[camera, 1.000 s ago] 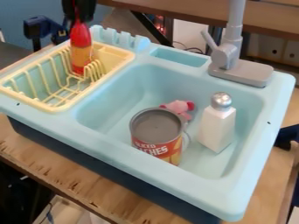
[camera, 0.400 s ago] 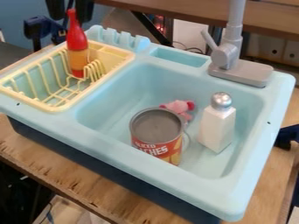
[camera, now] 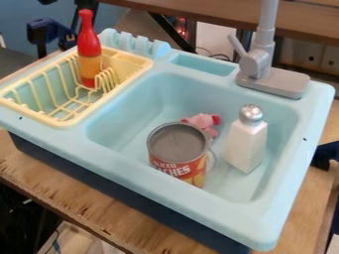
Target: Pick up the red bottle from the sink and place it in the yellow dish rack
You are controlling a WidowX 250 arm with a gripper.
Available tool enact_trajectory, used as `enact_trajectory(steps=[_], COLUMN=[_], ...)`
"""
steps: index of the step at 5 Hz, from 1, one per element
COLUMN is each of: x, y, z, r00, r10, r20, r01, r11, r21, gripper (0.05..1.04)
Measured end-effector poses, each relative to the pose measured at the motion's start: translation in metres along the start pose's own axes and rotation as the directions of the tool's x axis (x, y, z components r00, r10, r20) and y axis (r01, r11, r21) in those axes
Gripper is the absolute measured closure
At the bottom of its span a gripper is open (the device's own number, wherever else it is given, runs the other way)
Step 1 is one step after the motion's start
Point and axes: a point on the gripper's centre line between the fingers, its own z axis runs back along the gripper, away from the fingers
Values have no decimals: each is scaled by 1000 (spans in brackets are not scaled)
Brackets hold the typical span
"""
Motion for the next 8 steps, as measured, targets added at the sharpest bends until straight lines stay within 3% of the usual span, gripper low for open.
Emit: enact_trajectory(steps=[2, 3, 4, 5, 8], x=[-61, -75, -87, -97, -98], y=[-38, -74, -119, -149, -151], z=[-12, -24, -24, -21, -21], r00=[996, 982, 946, 911, 908], r10=[-79, -188, -325, -413, -419], r20=[-42, -31, 9, 2, 0], r01=[81, 189, 325, 410, 416], r11=[995, 982, 945, 905, 902], r21=[53, 11, 29, 110, 115], gripper=[83, 83, 83, 83, 83])
